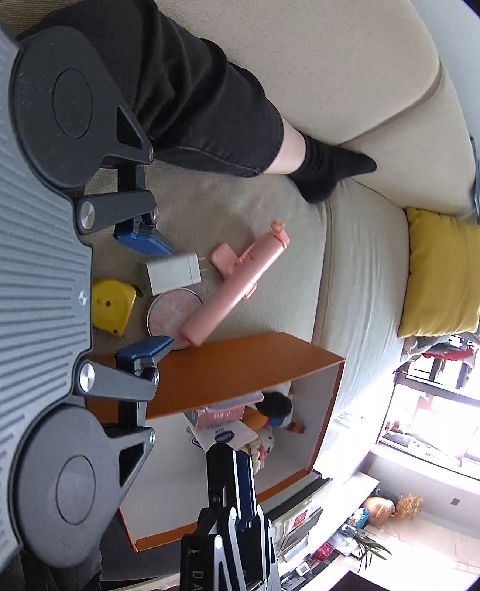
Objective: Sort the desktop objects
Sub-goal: 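Grasp the white charger plug with the left tool while the right tool moves to the pink compact mirror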
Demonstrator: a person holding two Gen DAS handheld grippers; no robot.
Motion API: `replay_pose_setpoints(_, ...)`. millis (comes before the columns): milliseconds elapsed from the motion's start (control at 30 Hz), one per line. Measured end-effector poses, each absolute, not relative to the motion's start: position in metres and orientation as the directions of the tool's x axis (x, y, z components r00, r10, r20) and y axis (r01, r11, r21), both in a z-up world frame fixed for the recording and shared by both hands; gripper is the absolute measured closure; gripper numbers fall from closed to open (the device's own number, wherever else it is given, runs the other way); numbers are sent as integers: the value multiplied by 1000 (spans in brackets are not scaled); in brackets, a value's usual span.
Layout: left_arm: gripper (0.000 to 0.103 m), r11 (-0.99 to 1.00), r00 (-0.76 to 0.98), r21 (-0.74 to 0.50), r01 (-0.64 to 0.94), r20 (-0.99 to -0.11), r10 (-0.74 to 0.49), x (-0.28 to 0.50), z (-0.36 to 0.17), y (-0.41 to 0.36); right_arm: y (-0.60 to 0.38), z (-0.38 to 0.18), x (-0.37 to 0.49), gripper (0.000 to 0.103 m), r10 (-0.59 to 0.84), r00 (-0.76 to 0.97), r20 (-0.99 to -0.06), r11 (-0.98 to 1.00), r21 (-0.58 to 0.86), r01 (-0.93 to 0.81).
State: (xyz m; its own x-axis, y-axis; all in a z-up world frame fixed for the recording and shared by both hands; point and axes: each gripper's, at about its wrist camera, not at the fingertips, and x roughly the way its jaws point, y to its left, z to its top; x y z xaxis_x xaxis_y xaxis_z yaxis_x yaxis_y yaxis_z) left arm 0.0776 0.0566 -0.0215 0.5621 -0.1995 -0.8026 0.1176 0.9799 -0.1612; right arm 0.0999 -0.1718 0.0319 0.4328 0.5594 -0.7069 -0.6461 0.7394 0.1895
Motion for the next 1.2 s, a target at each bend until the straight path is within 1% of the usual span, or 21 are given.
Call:
replay_pose_setpoints(133, 48, 968, 518, -246, 43, -823, -232, 86, -36, 80, -130, 25, 106, 76, 512, 337, -790, 634, 83, -769)
replay_pose_setpoints(200, 48, 963, 500, -268, 29, -830, -246, 92, -44, 85, -111, 18, 110, 76, 479, 295, -827, 576, 43, -816)
replay_pose_setpoints(333, 48, 960, 474, -276, 39, -841, -261, 108, -57, 82, -82, 1, 122, 76, 385, 221, -896, 465, -19, -885)
replay_pose_setpoints(400, 48, 965, 460, -256, 56, -851, -252, 117, -65, 76, -68, -9, 128, 75, 336, 182, -924, 399, -35, -916)
replay_pose_setpoints(467, 48, 970, 441, -239, 48, -866, -236, 126, -74, 72, -58, -20, 134, 68, 288, 142, -947, 346, -35, -938)
replay_pose_setpoints(500, 48, 968, 426, -247, 47, -871, -244, 133, -80, 72, -53, -25, 136, 67, 265, 126, -956, 313, -38, -949)
replay_pose_setpoints(633, 48, 966, 387, -255, 34, -888, -248, 148, -96, 71, -39, -42, 142, 67, 172, 99, -980, 202, -64, -977)
replay_pose_setpoints(767, 48, 963, 365, -268, 30, -894, -260, 156, -106, 71, -27, -55, 156, 64, 120, 63, -991, 158, -43, -987)
replay_pose_setpoints(867, 52, 967, 359, -251, 30, -901, -245, 158, -111, 71, -18, -63, 161, 63, 88, 53, -995, 113, -43, -993)
replay_pose_setpoints(967, 60, 963, 342, -266, 38, -902, -263, 158, -117, 71, -13, -69, 163, 61, 59, 40, -997, 77, -36, -996)
replay_pose_setpoints(1067, 62, 962, 342, -270, 33, -902, -265, 156, -118, 71, -8, -76, 164, 59, 34, 31, -999, 41, -30, -999)
replay_pose_setpoints(1167, 63, 965, 341, -261, 9, -907, -248, 151, -116, 78, -4, -79, 161, 54, 17, 31, -999, 0, -31, -1000)
replay_pose_setpoints(1200, 63, 969, 347, -247, -3, -909, -231, 147, -116, 81, -3, -80, 161, 50, 13, 32, -999, -11, -32, -999)
